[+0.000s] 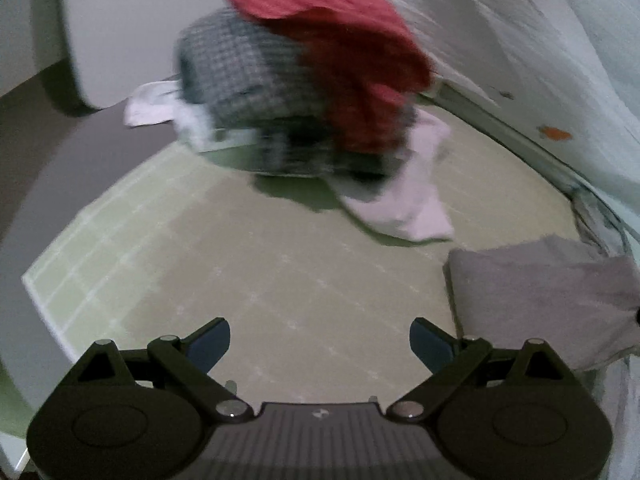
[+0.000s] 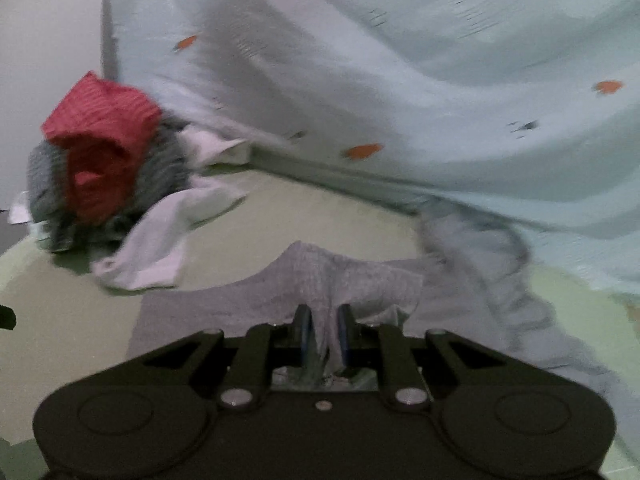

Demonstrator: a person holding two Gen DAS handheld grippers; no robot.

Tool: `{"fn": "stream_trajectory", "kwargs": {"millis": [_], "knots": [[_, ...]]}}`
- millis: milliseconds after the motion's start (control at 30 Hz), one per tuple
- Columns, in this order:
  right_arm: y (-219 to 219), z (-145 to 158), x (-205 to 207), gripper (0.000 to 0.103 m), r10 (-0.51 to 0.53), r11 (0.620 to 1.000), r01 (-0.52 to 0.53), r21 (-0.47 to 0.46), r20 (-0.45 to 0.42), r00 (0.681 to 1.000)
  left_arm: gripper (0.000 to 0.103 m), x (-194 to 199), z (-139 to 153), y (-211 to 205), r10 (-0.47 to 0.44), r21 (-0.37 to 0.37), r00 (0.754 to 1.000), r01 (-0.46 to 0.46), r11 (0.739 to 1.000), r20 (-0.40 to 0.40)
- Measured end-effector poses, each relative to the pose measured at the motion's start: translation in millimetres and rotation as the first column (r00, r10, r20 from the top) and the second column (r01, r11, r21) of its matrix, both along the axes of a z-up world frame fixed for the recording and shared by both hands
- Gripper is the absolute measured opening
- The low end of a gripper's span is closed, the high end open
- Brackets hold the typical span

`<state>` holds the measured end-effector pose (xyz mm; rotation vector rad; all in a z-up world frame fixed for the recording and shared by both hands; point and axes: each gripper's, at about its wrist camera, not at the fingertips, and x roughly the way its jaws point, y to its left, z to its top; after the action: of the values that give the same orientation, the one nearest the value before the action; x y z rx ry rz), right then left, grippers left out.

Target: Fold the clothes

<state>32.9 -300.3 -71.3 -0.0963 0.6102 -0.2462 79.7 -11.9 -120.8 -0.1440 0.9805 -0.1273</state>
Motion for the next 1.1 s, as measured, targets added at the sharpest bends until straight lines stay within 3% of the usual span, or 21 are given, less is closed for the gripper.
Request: {"fn": "stream_trajectory", "kwargs": {"millis": [267, 467, 567, 633, 700, 833, 933, 1100], "knots": [[-72.8, 12.9, -42.4, 0.015, -0.185, 0.978, 0.188, -0.090, 0.041, 0.982, 0.097, -2.2, 4.0, -74.3, -0.121, 0.030, 0.993, 0.121, 0.992, 0.001], [-145.3, 6.5, -71.1, 0.017, -0.387, 0.919, 0.387, -0.072, 0.023, 0.922, 0.097, -10.4, 1.9, -121.4, -0.198, 0.074, 0.980, 0.198, 0.977, -0.015], [-172.2, -6.6, -81.0, 0.031, -0.435, 0.900, 0.434, -0.037, -0.028, 0.900, 0.097, -11.4, -1.4, -142.5, -0.226, 0.093, 0.974, 0.228, 0.969, -0.034], [-186.2, -17.9, -87.4, 0.044, -0.455, 0.889, 0.457, 0.020, -0.061, 0.889, 0.097, -11.7, -3.0, -156.2, -0.245, 0.107, 0.969, 0.248, 0.963, -0.045], [-200.2, -29.3, -93.7, 0.049, -0.472, 0.874, 0.479, 0.076, -0.095, 0.877, 0.097, -11.0, -4.0, -170.2, -0.264, 0.119, 0.963, 0.269, 0.956, -0.057], [-228.6, -55.4, -100.7, 0.068, -0.491, 0.834, 0.519, 0.188, -0.177, 0.853, 0.097, -9.3, -5.2, -198.7, -0.303, 0.142, 0.949, 0.312, 0.939, -0.085], [-243.5, -72.2, -104.6, 0.076, -0.486, 0.823, 0.527, 0.211, -0.219, 0.846, 0.097, -12.6, -2.8, -217.4, -0.320, 0.154, 0.943, 0.331, 0.931, -0.093], [-267.5, -91.1, -103.5, 0.077, -0.464, 0.829, 0.517, 0.212, -0.253, 0.849, 0.097, -23.7, 7.6, -240.3, -0.310, 0.159, 0.947, 0.321, 0.934, -0.087]]}}
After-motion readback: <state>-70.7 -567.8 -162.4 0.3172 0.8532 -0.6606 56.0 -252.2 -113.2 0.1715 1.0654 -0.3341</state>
